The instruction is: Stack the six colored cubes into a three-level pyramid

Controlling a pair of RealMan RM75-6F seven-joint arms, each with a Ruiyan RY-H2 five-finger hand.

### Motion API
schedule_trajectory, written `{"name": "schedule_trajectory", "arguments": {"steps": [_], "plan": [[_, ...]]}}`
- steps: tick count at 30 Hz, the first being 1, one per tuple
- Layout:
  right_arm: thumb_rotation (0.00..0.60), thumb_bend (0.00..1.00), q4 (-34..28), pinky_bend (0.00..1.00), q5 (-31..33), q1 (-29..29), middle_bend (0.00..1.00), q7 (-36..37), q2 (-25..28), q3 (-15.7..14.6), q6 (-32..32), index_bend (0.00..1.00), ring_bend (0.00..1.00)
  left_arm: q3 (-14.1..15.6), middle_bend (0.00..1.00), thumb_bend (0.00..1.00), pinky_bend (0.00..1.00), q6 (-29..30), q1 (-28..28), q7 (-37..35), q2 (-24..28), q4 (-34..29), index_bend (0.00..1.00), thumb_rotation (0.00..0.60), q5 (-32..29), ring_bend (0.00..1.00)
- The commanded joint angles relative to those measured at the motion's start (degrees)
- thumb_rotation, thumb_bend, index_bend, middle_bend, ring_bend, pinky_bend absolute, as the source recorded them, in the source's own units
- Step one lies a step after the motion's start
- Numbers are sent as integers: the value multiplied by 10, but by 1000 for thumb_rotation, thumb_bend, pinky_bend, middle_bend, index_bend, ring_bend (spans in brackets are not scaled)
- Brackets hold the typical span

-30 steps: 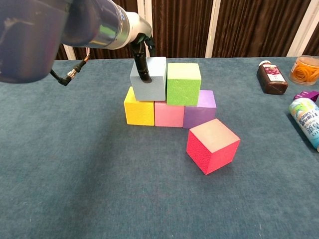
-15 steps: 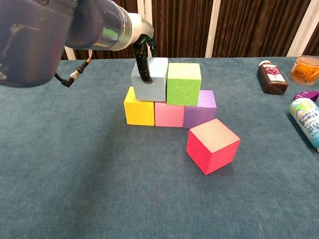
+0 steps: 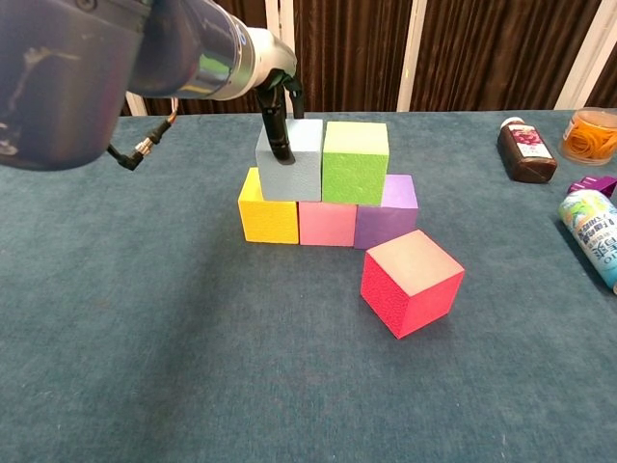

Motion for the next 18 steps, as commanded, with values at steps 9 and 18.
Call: {"name": "schedule_trajectory", "arguments": {"steps": [9,18], "plan": [[600,198,-1,0,1,0,79,1,1,0,-1,62,35,-5,177,313,0,9,-1,6,2,-11,237,600,-1,0],[600,197,-2,0,1,-1,79,2,3,0,-2,62,35,-7,138,313,0,17,1,11,7,-25,201,600,-1,0]]}}
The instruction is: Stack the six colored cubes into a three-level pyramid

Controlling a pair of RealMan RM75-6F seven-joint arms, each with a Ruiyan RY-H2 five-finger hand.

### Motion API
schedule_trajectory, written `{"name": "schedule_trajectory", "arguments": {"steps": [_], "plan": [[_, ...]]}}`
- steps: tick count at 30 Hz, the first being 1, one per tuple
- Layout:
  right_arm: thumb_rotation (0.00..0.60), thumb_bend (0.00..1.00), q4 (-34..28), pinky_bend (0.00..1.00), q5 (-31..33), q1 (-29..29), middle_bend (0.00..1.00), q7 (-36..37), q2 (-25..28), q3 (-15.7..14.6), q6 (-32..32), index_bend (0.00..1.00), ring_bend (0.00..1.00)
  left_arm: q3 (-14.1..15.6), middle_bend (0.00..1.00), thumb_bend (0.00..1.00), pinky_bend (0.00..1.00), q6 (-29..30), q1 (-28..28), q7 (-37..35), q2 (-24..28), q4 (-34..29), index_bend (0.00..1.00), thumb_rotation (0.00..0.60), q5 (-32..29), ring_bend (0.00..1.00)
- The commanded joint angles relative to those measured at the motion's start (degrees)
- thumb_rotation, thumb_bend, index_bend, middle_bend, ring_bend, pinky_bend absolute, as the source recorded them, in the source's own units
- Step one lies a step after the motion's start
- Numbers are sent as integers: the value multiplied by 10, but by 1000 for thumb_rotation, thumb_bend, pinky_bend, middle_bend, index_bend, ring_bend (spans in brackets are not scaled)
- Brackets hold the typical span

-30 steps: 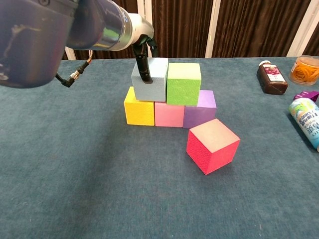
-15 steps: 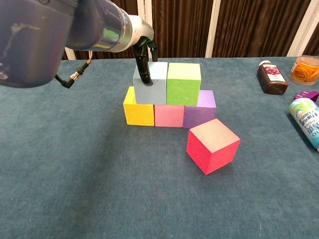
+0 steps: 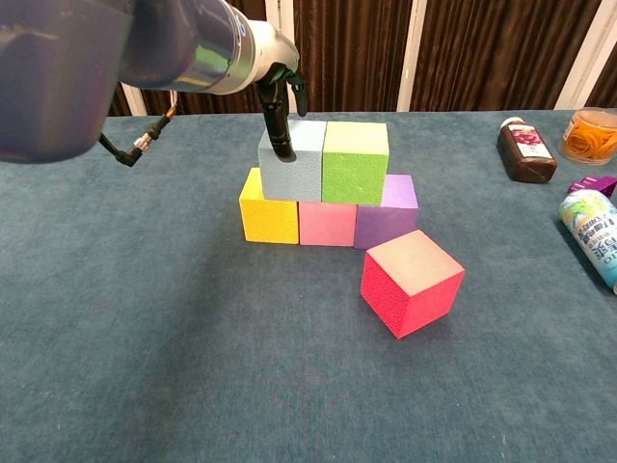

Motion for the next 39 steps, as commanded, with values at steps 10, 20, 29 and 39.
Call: {"name": "schedule_trajectory", "arguments": {"steps": [10,20,29,39], "plan": [[600,198,0,0,0,0,79,-1,0,-1,0,62,35,-6,84,314,0,12,5,2,18,-33,147,600,8,0],[600,197,-3,0,-13,2,79,2,3,-8,-9,62,35,1,75,314,0,-57,81,-106,106,-159,146,600,146,0],[600,199,-14,0,-101,13,78,30,30,-43,-44,62,35,56,73,314,0,-116,243,-261,283,-300,146,600,377,0],[600,198,-70,0,-184,61,79,13,92,-58,-95,62,35,158,74,314,0,-123,448,-526,436,-289,146,600,715,0]]}}
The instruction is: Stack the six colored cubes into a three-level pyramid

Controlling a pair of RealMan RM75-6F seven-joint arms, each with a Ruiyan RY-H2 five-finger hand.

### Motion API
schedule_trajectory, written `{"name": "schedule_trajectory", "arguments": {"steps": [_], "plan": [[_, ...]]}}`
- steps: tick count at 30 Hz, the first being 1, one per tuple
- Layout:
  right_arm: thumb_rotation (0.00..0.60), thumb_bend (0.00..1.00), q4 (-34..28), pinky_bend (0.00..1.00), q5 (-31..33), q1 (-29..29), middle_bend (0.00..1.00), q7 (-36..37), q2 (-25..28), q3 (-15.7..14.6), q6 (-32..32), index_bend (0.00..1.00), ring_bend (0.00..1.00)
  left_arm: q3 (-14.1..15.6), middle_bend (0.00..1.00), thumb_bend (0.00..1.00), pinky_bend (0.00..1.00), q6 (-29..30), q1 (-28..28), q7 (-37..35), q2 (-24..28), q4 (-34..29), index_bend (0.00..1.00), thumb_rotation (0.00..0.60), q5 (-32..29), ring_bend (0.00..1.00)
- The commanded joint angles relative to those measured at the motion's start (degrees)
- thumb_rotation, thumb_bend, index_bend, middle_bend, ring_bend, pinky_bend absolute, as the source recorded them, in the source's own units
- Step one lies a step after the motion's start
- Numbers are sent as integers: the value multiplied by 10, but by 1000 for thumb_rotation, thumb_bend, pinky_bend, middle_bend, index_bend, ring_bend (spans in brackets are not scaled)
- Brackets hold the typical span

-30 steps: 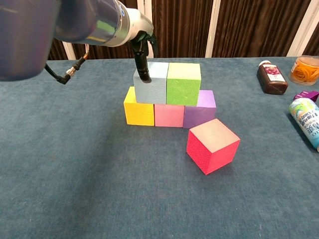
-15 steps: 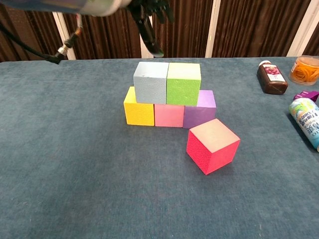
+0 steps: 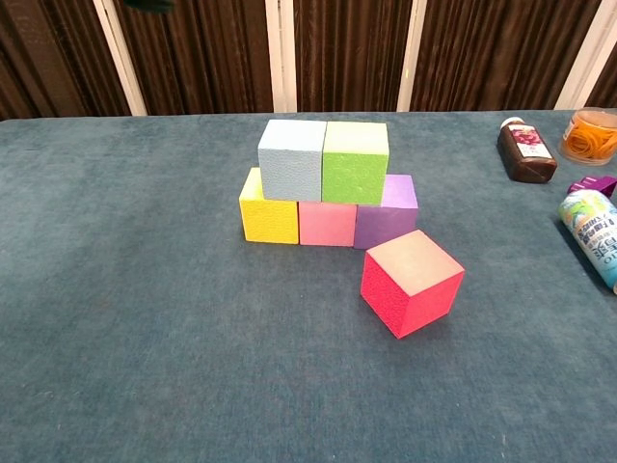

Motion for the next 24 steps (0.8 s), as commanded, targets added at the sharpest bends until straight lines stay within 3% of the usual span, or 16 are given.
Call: {"name": "schedule_trajectory", "arguments": {"steps": [1,7,10,16,20,24], "plan": [[600,197,-35,0,-2,26,79,-40,24,-2,-27,62,35,68,74,314,0,10,122,-172,85,18,146,600,186,0],[600,197,-63,0,-50,58,79,-52,47,-14,-63,62,35,127,80,314,0,122,214,-346,90,113,146,600,373,0],[600,197,-56,0,-73,71,79,-47,45,-21,-77,62,35,154,81,314,0,177,251,-382,75,171,146,600,420,0],[600,198,-38,0,-96,101,79,-46,41,-22,-105,62,35,180,52,314,0,236,302,-418,38,258,143,600,421,0],[600,198,-23,0,-125,119,79,-53,28,-27,-111,62,35,184,50,314,0,282,339,-430,-5,317,142,600,400,0],[600,198,-14,0,-145,132,79,-49,20,-32,-115,62,35,183,50,314,0,291,363,-409,-35,343,140,600,365,0]]}}
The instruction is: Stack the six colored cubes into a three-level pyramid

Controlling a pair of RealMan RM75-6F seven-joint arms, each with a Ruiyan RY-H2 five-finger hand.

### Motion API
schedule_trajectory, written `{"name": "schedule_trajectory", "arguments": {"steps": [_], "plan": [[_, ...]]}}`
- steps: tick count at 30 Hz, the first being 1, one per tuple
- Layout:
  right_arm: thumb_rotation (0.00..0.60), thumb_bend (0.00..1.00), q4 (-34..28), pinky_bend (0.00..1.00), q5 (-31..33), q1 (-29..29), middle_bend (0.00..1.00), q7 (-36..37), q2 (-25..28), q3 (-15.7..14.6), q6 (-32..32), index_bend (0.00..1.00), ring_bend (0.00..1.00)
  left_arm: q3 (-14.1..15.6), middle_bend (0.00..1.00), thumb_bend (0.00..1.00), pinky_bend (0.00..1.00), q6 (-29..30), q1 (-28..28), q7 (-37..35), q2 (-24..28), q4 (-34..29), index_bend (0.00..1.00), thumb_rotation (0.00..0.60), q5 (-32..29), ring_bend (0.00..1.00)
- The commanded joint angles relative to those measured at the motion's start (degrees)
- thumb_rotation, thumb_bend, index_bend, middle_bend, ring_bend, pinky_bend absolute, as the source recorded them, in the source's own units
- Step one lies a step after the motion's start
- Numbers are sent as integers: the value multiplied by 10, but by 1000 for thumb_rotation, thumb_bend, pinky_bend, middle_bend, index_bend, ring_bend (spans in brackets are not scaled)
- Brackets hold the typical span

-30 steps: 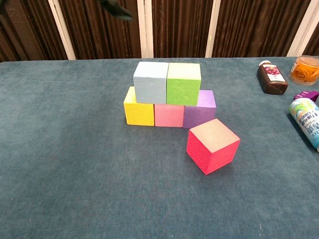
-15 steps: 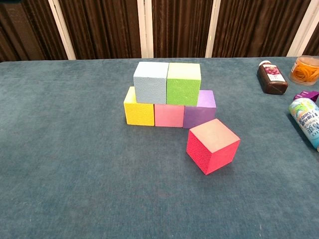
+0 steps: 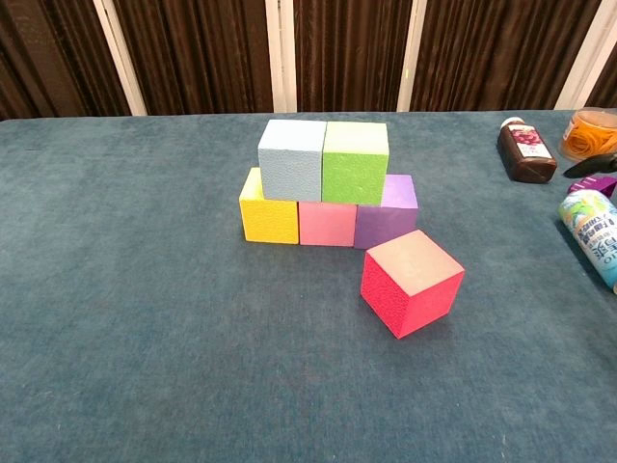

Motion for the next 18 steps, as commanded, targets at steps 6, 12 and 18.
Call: {"name": "schedule_trajectory", "arguments": {"steps": [6,12,18], "plan": [[600,198,18,0,-41,23,79,0,-20,-12,1,62,37,-7,50,314,0,36,34,34,-54,34,139,600,-34,0],[600,197,7,0,-44,42,79,14,-38,-14,-11,80,50,-18,50,314,0,55,38,37,-71,49,139,600,-27,0],[600,198,-3,0,-32,72,79,-2,-52,-2,-36,99,54,-37,54,315,0,62,32,21,-94,77,133,600,-31,0]]}}
